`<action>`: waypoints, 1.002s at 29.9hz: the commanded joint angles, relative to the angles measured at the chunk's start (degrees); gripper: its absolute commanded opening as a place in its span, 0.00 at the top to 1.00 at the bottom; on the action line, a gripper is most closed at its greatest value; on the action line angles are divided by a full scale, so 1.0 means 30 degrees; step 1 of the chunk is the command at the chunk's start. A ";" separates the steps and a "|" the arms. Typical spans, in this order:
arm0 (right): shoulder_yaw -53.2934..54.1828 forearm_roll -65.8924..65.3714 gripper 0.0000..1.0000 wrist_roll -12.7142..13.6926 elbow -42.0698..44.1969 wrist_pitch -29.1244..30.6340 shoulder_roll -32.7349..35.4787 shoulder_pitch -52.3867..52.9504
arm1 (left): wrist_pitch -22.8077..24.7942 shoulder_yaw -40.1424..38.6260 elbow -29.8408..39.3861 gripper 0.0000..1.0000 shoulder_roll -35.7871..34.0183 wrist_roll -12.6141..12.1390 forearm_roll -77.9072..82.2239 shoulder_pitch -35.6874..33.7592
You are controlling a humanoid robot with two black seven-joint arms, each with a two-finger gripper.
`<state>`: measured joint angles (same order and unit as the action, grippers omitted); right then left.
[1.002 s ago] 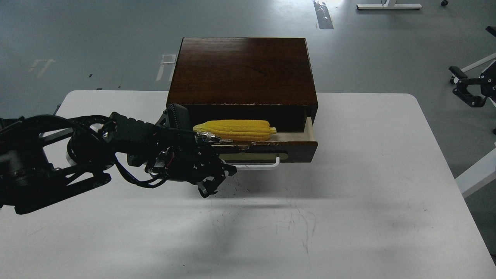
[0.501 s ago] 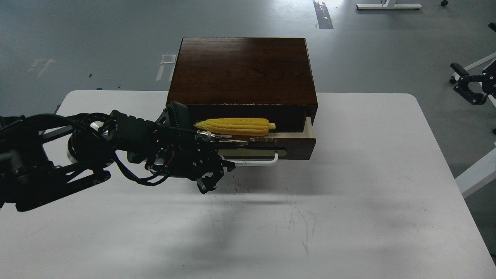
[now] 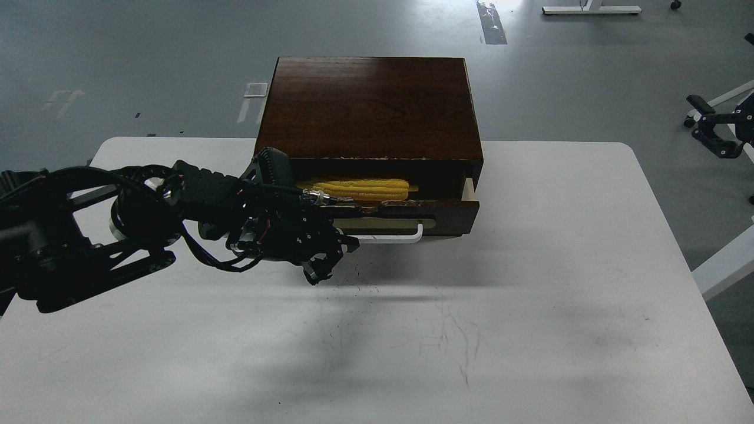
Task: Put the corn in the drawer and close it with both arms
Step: 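Push the drawer front with the left gripper into the box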
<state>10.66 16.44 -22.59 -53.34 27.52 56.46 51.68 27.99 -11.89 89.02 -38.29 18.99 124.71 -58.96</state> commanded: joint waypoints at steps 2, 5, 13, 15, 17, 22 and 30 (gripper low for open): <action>-0.0008 -0.0001 0.00 0.0000 -0.0002 -0.0002 0.0017 -0.0028 | 0.0003 -0.0023 -0.0523 1.00 0.0252 -0.0001 -0.0027 -0.0091; -0.0008 -0.0001 0.00 0.0000 -0.0002 -0.0002 0.0017 -0.0028 | 0.0003 -0.0023 -0.0698 1.00 0.0282 -0.0001 -0.0056 -0.0209; -0.0008 -0.0001 0.00 0.0000 -0.0002 -0.0002 0.0017 -0.0028 | 0.0003 -0.0052 -0.1254 1.00 0.0311 -0.0001 -0.0057 -0.0238; -0.0008 -0.0001 0.00 0.0000 -0.0002 -0.0002 0.0017 -0.0028 | 0.0003 -0.0023 -0.1459 1.00 0.0456 -0.0001 -0.0057 -0.0238; -0.0008 -0.0001 0.00 0.0000 -0.0002 -0.0002 0.0017 -0.0115 | 0.0003 -0.0023 -0.1636 1.00 0.0516 -0.0001 -0.0057 -0.0238; 0.0050 -0.0001 0.00 0.0000 -0.0002 -0.0002 0.0017 -0.0145 | 0.0003 -0.0023 -0.2221 1.00 0.1071 -0.0001 -0.0057 -0.0501; 0.0080 -0.0001 0.00 0.0000 -0.0002 -0.0002 0.0163 -0.0145 | 0.0003 -0.0023 -0.2808 1.00 0.1278 -0.0001 -0.0174 -0.1000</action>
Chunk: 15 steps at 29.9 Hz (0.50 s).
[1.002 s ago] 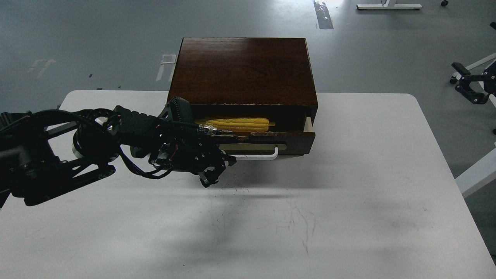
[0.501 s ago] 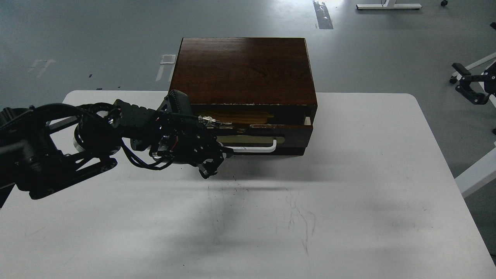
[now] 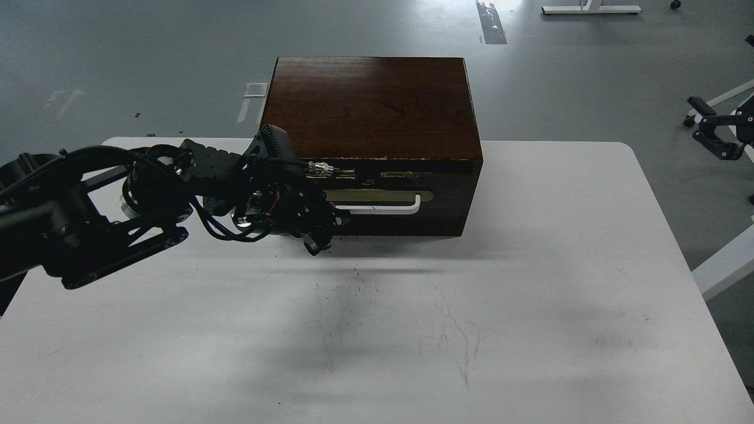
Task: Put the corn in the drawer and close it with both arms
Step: 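Push the drawer front with the left gripper into the box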
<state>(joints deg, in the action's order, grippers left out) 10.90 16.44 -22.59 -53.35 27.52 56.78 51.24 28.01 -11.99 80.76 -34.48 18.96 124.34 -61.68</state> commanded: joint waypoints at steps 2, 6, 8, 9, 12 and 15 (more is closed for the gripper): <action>0.0000 -0.0001 0.00 -0.0001 0.0000 -0.0002 0.0056 0.0000 | -0.0003 0.0012 -0.0084 1.00 0.0038 0.0010 -0.0050 -0.0096; 0.0000 -0.0001 0.00 -0.0001 0.0029 -0.0002 0.0056 -0.0029 | -0.0003 -0.0017 -0.0435 1.00 0.0096 0.0010 -0.0079 -0.0183; 0.0000 -0.0001 0.00 -0.0001 0.0059 -0.0002 0.0056 -0.0029 | -0.0003 -0.0017 -0.0465 1.00 0.0184 0.0010 -0.0079 -0.0242; 0.0000 -0.0001 0.00 -0.0001 0.0117 0.0027 0.0056 -0.0029 | -0.0003 -0.0017 -0.0465 1.00 0.0214 0.0010 -0.0079 -0.0242; 0.0088 -0.0001 0.00 -0.0001 0.0381 0.0161 0.0056 -0.0029 | -0.0003 -0.0017 -0.0611 1.00 0.0272 0.0010 -0.0079 -0.0242; 0.0176 -0.0001 0.00 -0.0001 0.0440 0.0161 0.0056 -0.0029 | -0.0003 -0.0017 -0.0846 1.00 0.0273 0.0010 -0.0137 -0.0271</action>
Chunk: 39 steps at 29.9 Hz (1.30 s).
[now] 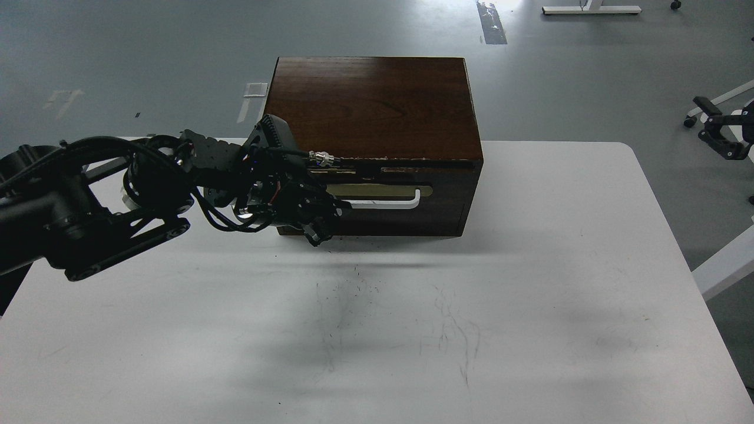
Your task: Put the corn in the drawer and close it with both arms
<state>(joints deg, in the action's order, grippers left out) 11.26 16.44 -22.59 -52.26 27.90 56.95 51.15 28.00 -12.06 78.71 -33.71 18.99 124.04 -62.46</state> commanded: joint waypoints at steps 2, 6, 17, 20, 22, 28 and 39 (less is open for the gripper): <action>0.0057 0.0000 0.00 -0.0001 0.0076 0.0034 0.0029 0.0001 | 0.0001 0.0005 -0.0163 1.00 0.0015 -0.0002 -0.0040 -0.0011; 0.0057 0.0000 0.00 -0.0001 0.0164 0.0034 0.0058 -0.0029 | 0.0001 0.0005 -0.0192 1.00 0.0015 -0.0002 -0.0040 -0.0011; 0.0057 0.0000 0.00 -0.0001 0.0193 0.0034 0.0058 -0.0058 | 0.0001 0.0005 -0.0603 1.00 0.0338 0.0028 -0.0069 -0.0187; 0.0086 0.0000 0.00 -0.0001 0.0251 0.0034 0.0058 -0.0058 | 0.0001 -0.0024 -0.0339 1.00 0.0748 0.0086 -0.0157 -0.0421; 0.0086 0.0000 0.00 -0.0001 0.0368 0.0034 0.0058 -0.0058 | 0.0001 -0.0024 0.0068 1.00 0.0632 0.0144 -0.0244 -0.0509; 0.0086 0.0000 0.00 -0.0001 0.0427 0.0034 0.0088 -0.0058 | 0.0001 -0.0141 0.1971 1.00 -0.0333 0.0262 -0.2698 -0.1094; 0.1225 -0.0029 0.00 -0.0030 0.0954 0.0034 0.0645 -0.0058 | 0.0001 -0.3157 0.0870 1.00 -0.4405 0.0379 -1.6802 -0.1154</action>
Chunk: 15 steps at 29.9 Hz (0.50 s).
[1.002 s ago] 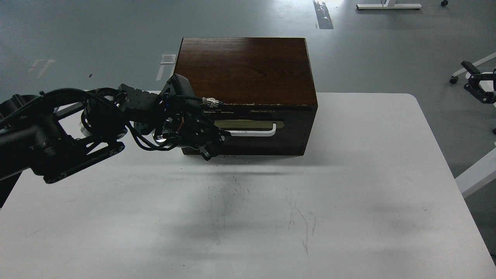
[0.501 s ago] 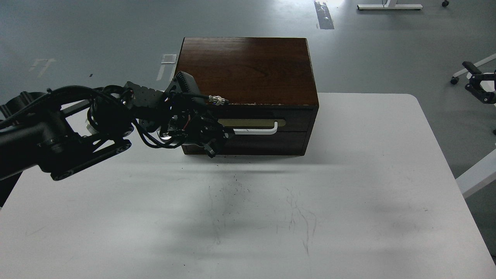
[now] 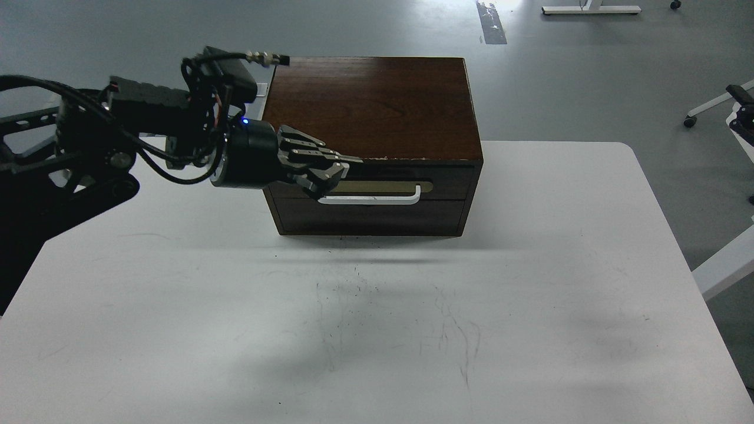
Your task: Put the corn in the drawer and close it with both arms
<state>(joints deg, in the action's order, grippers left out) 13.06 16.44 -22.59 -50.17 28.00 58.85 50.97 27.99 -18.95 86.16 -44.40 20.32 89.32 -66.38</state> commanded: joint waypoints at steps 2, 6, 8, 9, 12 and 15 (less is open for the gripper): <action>0.1063 0.0000 0.00 -0.0030 0.0463 -0.0001 -0.0016 0.0001 | 0.0002 -0.0861 -0.2464 0.83 -0.1223 -0.0004 -0.7993 0.0241; 0.2295 0.0000 0.00 -0.0030 0.1429 -0.0001 -0.0221 -0.0028 | 0.0002 -0.0861 -0.5305 0.05 -0.1753 -0.0033 -1.7804 0.0856; 0.2673 0.0000 0.00 -0.0059 0.1837 -0.0001 -0.0685 -0.0028 | 0.0002 -0.0774 -0.7167 0.04 -0.1550 -0.0033 -2.2055 0.1060; 0.2706 0.0000 0.00 -0.0059 0.1870 -0.0001 -0.0835 -0.0028 | 0.0002 -0.0715 -0.7736 0.03 -0.1461 -0.0004 -2.3055 0.1149; 0.3058 0.0000 0.00 -0.0059 0.1958 -0.0001 -0.1452 -0.0028 | 0.0002 -0.0890 -0.9851 0.03 -0.0727 0.0113 -2.5965 0.1999; 0.3262 0.0000 0.00 -0.0147 0.1987 -0.0001 -0.2504 -0.0028 | 0.0002 -0.1183 -1.2570 0.03 0.0384 0.0055 -2.8830 0.2761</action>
<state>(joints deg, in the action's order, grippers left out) 22.25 16.44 -22.88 -44.33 28.00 53.68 50.88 28.00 -21.82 54.72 -45.63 20.57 9.77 -59.64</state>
